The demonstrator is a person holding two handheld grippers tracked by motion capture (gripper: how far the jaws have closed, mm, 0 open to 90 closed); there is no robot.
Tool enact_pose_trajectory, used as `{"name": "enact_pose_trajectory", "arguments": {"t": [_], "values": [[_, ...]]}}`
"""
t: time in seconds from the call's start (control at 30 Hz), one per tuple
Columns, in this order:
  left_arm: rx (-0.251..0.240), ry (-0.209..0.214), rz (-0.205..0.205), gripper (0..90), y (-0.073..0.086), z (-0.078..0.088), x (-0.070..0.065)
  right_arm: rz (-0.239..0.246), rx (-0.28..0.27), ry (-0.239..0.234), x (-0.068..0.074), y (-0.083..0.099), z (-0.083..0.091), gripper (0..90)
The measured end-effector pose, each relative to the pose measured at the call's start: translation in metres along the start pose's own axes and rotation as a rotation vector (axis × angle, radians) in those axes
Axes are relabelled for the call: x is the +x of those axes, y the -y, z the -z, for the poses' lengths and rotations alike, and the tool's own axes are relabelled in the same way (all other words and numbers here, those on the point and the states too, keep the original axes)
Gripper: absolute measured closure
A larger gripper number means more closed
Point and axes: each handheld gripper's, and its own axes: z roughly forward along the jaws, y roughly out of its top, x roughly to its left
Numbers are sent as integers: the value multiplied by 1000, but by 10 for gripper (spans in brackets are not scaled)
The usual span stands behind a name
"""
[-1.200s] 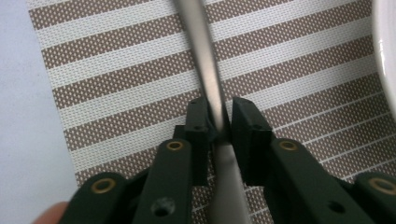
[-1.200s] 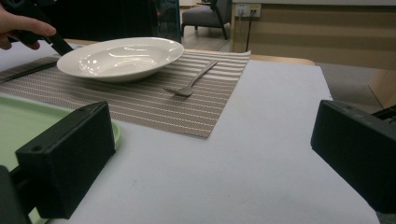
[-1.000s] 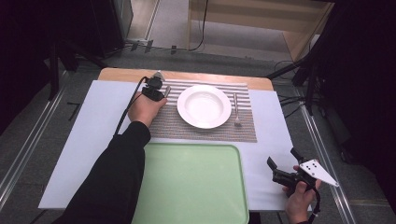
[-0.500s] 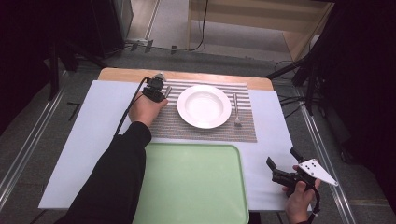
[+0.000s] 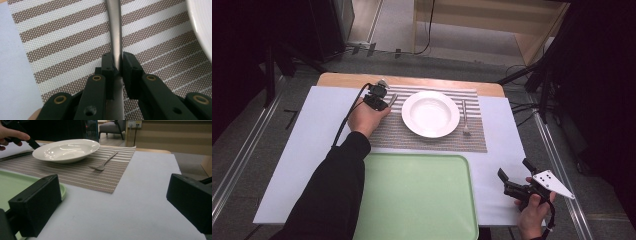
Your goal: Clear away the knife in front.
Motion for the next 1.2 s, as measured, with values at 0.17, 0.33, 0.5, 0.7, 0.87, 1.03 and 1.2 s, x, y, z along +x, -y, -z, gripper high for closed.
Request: {"name": "enact_pose_trajectory", "arguments": {"t": [0.17,0.33,0.5,0.7,0.87,1.03,1.2], "values": [[-22,-9,-27,793,4,7,-4,3,3,2,0,0,0,0],[-46,1,-47,794,10,16,-7,7,4,2,1,0,-1,0],[-70,15,-58,793,16,27,-6,9,4,3,1,0,-1,0],[-100,30,-72,793,24,42,-5,18,1,4,1,0,-1,0],[-123,52,-66,793,32,50,-6,11,3,4,1,0,-1,0],[-129,57,-83,793,41,55,-9,13,4,6,2,0,-1,0],[-152,65,-84,793,49,62,-11,3,9,6,3,0,-1,0]]}}
